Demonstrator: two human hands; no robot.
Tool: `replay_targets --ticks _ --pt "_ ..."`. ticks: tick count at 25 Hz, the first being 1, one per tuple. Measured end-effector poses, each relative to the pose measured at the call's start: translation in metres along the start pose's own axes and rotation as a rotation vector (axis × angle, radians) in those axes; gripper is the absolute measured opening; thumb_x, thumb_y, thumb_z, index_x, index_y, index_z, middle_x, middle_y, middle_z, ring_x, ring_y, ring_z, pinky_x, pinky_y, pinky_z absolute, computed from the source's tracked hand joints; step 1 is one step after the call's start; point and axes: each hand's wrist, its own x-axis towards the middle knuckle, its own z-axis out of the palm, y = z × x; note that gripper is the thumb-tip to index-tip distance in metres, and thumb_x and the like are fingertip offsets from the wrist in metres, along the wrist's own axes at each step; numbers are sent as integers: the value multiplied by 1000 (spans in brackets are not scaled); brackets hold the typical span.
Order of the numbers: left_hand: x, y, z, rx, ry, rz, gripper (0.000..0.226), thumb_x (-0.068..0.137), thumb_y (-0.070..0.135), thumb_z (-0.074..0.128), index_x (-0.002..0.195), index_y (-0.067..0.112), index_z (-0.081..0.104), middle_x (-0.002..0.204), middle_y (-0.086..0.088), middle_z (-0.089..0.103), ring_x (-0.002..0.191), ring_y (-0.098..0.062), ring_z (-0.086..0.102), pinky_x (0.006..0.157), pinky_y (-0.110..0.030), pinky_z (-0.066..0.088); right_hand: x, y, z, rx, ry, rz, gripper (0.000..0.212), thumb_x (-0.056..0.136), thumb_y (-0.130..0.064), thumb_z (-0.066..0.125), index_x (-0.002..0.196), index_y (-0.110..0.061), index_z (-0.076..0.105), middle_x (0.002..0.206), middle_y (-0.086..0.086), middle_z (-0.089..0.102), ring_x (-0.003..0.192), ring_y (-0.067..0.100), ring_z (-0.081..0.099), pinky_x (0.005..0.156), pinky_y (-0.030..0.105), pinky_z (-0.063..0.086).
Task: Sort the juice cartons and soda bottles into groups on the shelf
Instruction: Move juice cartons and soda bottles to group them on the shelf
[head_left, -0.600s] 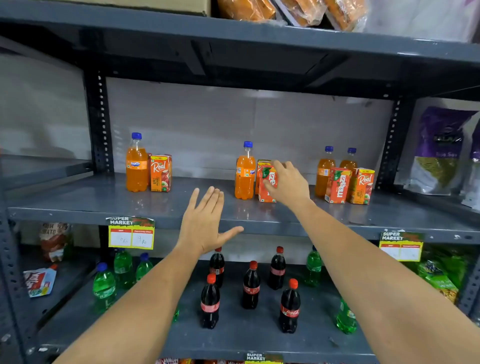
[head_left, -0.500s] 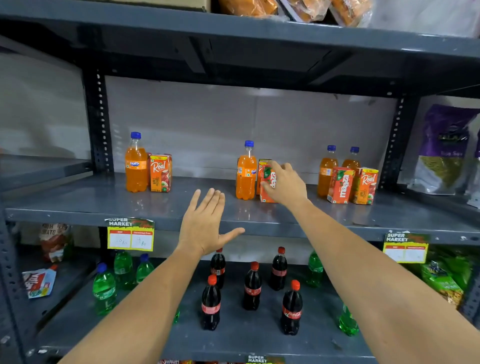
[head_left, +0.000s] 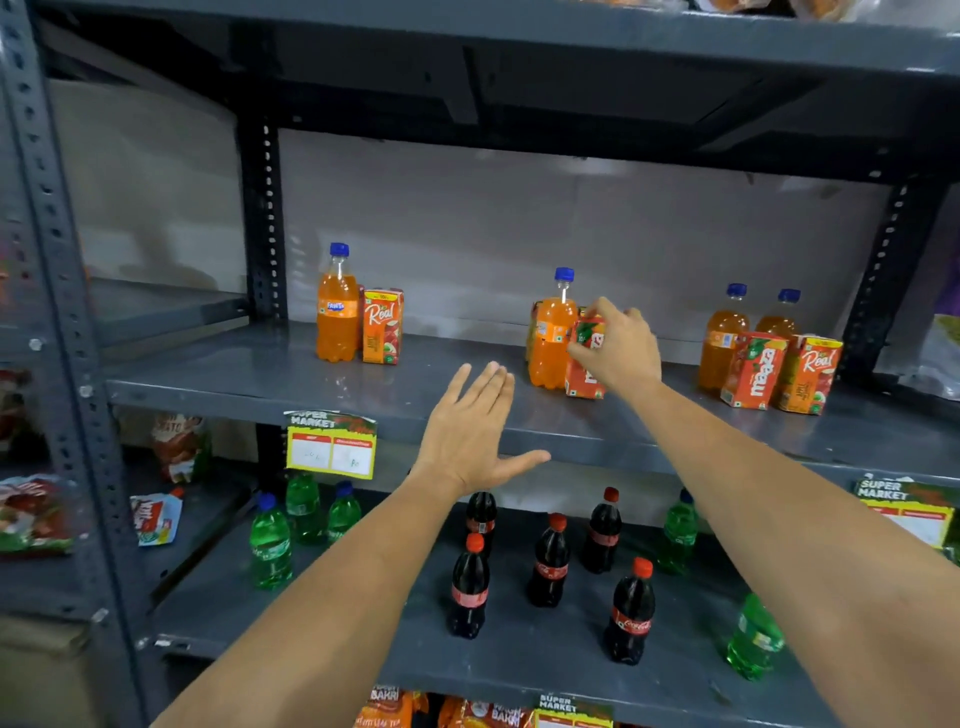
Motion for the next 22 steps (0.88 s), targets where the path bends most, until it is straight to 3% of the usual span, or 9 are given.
replay_targets --ticks 5,9,14,17,22 --pt "-22 -80 -21 -5 145 -71 106 79 82 15 140 -2 36 147 -16 41 142 -25 27 117 -49 15 8 -61 -1 43 70 -11 41 68 -35 66 104 -20 55 99 16 56 86 41 58 69 35 40" --pt "-35 -139 -22 40 50 -53 111 73 87 21 139 0 40 146 -14 43 141 -23 28 118 -48 11 14 -115 23 28 76 -44 43 65 -35 67 100 -16 53 98 19 58 88 42 58 67 34 39" --pt "-46 -179 -6 75 -36 -10 120 66 92 5 145 5 27 153 -10 33 145 -20 17 119 -47 -1 22 -162 66 76 7 -38 41 71 -32 68 105 -14 52 104 19 58 93 40 58 71 35 43" --pt "-45 -192 1 87 -39 35 121 66 91 -1 147 5 21 155 -9 27 146 -20 11 118 -47 -4 27 -180 89 86 -3 -16 43 74 -32 70 110 -16 52 106 18 58 95 36 59 69 32 40" --pt "-46 -191 7 28 26 41 117 70 89 8 143 1 30 151 -12 36 144 -23 19 118 -48 0 25 -194 119 69 -22 -23 46 78 -35 69 116 -17 50 112 17 58 98 35 60 71 33 43"
